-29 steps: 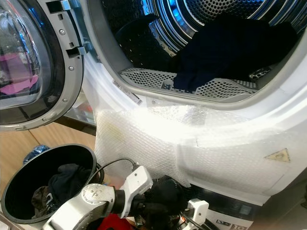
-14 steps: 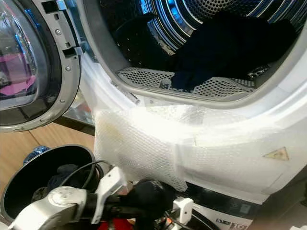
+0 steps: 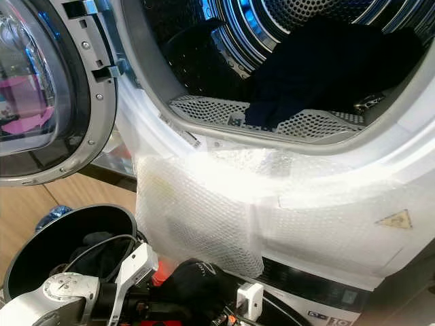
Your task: Clothes washing
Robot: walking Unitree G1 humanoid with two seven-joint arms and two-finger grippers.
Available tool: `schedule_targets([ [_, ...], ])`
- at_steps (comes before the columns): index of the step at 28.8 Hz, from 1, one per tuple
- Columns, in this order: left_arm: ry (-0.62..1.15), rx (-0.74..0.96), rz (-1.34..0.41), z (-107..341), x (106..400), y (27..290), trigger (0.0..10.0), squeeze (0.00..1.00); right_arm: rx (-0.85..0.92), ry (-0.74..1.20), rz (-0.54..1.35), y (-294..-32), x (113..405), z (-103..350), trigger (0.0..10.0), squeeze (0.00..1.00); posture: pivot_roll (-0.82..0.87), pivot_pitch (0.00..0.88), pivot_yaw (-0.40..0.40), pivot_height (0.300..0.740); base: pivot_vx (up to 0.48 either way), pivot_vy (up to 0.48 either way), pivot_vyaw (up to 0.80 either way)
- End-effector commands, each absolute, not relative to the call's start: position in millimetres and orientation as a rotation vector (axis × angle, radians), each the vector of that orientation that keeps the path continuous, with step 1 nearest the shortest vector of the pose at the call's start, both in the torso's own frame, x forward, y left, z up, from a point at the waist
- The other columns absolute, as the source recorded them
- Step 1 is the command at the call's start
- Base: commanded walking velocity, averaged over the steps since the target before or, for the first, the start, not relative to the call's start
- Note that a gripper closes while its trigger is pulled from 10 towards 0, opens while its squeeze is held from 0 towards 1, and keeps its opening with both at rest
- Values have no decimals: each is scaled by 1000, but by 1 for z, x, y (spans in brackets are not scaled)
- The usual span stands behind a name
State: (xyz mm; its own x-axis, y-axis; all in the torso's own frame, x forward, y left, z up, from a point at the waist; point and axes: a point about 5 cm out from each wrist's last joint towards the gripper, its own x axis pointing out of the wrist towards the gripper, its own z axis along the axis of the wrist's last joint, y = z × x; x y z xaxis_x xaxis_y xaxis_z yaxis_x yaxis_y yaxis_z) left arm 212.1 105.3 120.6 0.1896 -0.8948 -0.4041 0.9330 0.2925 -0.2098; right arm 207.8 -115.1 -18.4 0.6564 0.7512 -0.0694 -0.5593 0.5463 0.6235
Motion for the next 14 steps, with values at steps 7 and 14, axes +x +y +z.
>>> schedule_targets([
  [7, 402, 74, -1367, 141, 215, 97, 10000, 0, 578, 416, 667, -159, 199, -26, 0, 0, 3, 0, 112, 740, 0, 0, 0],
  [14, 414, 110, -1472, 141, 210, 99, 10000, 1000, 505, 497, 762, -156, 192, -31, 0, 0, -3, 0, 115, 740, 0, 0, 0],
])
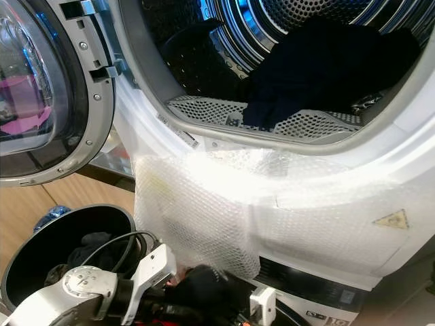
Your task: Clothes washing
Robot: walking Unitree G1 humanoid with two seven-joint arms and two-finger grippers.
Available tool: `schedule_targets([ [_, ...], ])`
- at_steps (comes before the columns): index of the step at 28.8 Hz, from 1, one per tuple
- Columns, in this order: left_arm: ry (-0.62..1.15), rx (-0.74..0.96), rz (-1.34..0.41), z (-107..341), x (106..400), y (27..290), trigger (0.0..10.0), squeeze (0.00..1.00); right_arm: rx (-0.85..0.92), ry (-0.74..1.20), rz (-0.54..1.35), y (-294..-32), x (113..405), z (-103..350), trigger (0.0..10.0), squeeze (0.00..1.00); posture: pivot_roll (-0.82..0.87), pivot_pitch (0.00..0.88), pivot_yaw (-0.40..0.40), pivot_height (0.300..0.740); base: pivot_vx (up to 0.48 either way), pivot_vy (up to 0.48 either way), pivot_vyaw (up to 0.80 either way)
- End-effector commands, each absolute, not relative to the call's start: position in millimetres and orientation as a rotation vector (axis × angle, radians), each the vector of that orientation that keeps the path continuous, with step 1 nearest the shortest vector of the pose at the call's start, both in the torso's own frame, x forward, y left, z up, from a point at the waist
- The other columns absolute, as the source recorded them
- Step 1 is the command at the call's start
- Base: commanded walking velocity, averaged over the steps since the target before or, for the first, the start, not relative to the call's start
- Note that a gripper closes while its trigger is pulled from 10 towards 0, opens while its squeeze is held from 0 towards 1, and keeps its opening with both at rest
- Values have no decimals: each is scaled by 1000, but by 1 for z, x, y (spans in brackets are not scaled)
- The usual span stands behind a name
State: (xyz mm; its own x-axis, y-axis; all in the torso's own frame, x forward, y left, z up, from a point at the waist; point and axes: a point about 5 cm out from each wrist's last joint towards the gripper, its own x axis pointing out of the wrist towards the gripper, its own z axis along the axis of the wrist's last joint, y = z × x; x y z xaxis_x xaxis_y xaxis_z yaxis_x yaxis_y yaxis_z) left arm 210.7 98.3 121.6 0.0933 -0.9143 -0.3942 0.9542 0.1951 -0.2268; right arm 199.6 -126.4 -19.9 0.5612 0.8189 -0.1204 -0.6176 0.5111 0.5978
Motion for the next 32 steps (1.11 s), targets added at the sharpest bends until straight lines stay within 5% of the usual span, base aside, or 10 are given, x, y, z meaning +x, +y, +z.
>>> schedule_targets([
  [1, 412, 105, -1509, 144, 209, 100, 10000, 1000, 507, 504, 772, -156, 191, -31, 0, 0, -6, 0, 116, 740, 0, 0, 0],
  [14, 422, 281, -1324, 146, 228, 105, 10000, 1000, 446, 579, 823, -156, 186, -36, 0, 0, 1, 0, 113, 740, 0, 0, 0],
  [19, 411, 248, -981, 143, 256, 88, 10000, 1000, 376, 599, 712, -162, 193, -41, 0, 0, 11, 0, 108, 740, 0, 0, 0],
  [20, 407, 236, -975, 139, 255, 83, 10000, 0, 371, 605, 699, -162, 193, -42, 0, 0, 14, 0, 109, 740, 0, 0, 0],
  [24, 323, 84, -1115, 118, 236, 60, 10000, 0, 385, 633, 683, -159, 191, -47, 0, 0, 9, 0, 109, 740, 0, 0, 0],
  [32, 394, 52, -1202, 110, 223, 70, 10000, 0, 413, 693, 722, -158, 177, -56, 0, 0, 8, 0, 114, 740, 0, 0, 0],
])
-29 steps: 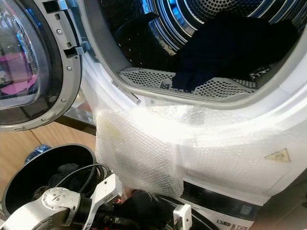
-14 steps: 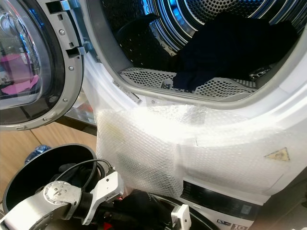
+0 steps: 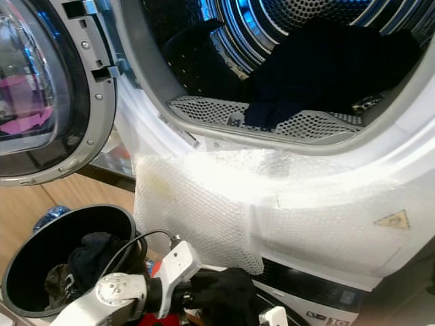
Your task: Clothes washing
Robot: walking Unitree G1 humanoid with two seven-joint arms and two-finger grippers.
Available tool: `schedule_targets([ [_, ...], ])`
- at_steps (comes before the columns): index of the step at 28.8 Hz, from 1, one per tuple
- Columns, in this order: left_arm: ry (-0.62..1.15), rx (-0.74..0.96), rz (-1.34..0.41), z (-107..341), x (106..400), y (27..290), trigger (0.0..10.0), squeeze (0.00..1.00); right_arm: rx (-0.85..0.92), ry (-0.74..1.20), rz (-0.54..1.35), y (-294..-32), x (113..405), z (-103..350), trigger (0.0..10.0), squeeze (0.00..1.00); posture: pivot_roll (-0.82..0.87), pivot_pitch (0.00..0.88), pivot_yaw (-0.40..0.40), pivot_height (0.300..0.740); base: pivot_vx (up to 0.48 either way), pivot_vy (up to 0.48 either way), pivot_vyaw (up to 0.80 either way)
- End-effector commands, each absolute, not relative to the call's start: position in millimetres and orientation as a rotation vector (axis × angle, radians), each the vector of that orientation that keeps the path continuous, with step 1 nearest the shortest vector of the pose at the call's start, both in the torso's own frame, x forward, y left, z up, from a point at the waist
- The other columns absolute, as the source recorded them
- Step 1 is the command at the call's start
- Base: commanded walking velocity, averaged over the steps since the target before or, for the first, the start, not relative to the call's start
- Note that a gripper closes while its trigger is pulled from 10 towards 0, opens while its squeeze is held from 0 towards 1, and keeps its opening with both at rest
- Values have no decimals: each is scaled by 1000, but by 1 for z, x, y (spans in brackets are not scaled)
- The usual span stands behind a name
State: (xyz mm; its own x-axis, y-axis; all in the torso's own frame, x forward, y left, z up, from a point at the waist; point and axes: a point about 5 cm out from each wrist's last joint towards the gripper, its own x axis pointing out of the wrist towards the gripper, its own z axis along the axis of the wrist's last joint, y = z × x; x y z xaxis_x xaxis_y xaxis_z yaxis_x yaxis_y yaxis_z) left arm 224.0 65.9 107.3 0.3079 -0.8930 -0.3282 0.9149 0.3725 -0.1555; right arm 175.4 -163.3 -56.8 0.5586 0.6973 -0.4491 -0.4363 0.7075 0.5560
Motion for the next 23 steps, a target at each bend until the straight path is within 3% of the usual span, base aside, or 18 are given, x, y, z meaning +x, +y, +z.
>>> schedule_targets([
  [1, 394, 51, -1213, 111, 222, 75, 10000, 0, 415, 700, 731, -158, 174, -57, 0, 0, 6, 0, 118, 740, 0, 0, 0],
  [3, 408, 52, -1236, 113, 220, 83, 10000, 0, 406, 722, 744, -157, 170, -59, 0, 0, 6, 0, 118, 740, 0, 0, 0],
  [4, 415, 49, -1250, 116, 218, 87, 10000, 1000, 396, 736, 751, -158, 168, -60, 0, 0, 6, 0, 118, 740, 0, 0, 0],
  [10, 446, 100, -1273, 125, 210, 104, 10000, 1000, 315, 812, 751, -160, 162, -68, 0, 0, 12, 0, 123, 740, 0, 0, 0],
  [14, 484, 197, -1160, 121, 212, 118, 10000, 1000, 298, 851, 755, -160, 160, -71, 0, 0, 19, 0, 122, 740, 0, 0, 0],
  [17, 444, 244, -1049, 122, 219, 124, 10000, 1000, 286, 870, 771, -160, 156, -73, 0, 0, 22, 0, 120, 740, 0, 0, 0],
  [19, 342, 264, -815, 129, 237, 134, 10000, 1000, 280, 871, 804, -159, 155, -72, 0, 0, 18, 0, 121, 740, 0, 0, 0],
  [23, 269, 247, -625, 131, 249, 147, 10000, 1000, 278, 870, 823, -160, 154, -72, 0, 0, 15, 0, 120, 740, 0, 0, 0],
])
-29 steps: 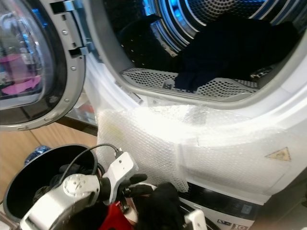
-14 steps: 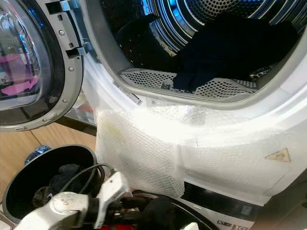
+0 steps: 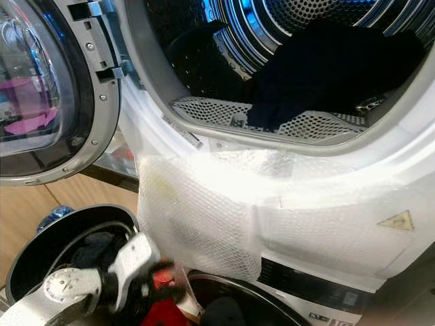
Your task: Clothes washing
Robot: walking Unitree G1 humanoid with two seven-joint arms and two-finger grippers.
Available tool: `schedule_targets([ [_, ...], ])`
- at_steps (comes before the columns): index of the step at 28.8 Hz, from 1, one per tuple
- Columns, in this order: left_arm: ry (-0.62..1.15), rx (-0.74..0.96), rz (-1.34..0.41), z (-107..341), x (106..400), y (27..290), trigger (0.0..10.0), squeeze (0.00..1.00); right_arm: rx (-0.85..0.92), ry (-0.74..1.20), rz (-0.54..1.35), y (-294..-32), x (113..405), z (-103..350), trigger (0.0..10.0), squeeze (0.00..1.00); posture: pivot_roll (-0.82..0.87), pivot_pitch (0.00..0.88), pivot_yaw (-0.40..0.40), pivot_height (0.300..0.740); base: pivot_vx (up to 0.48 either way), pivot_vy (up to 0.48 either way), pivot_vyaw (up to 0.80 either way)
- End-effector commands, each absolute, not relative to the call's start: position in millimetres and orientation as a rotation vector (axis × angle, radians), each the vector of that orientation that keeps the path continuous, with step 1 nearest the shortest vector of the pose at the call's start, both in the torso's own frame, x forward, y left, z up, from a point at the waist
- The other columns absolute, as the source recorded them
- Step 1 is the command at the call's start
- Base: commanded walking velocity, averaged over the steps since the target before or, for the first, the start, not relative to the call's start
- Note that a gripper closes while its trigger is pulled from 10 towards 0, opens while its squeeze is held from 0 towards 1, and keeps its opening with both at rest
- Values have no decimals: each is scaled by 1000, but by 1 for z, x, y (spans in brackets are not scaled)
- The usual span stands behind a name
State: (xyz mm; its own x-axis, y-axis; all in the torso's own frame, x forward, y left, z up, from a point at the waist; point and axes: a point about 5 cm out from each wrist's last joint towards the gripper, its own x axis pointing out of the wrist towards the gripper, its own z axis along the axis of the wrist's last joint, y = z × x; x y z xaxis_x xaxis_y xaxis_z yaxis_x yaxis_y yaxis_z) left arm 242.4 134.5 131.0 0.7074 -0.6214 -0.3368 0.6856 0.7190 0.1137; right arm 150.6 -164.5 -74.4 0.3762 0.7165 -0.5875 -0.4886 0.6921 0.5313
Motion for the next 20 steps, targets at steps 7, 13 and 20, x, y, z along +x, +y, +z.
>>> schedule_targets([
  [7, 155, 287, -277, 110, 252, 184, 10000, 0, 223, 828, 1011, -157, 151, -63, 0, 0, 12, 0, 118, 740, 0, 0, 0],
  [13, 170, 356, -109, 89, 247, 215, 10000, 0, 229, 663, 1213, -151, 158, -28, 0, 0, -6, 0, 116, 740, 0, 0, 0],
  [20, 125, 351, -15, 80, 249, 225, 10000, 0, 312, 308, 1414, -128, 182, 64, 0, 0, -7, 0, 110, 740, 0, 0, 0],
])
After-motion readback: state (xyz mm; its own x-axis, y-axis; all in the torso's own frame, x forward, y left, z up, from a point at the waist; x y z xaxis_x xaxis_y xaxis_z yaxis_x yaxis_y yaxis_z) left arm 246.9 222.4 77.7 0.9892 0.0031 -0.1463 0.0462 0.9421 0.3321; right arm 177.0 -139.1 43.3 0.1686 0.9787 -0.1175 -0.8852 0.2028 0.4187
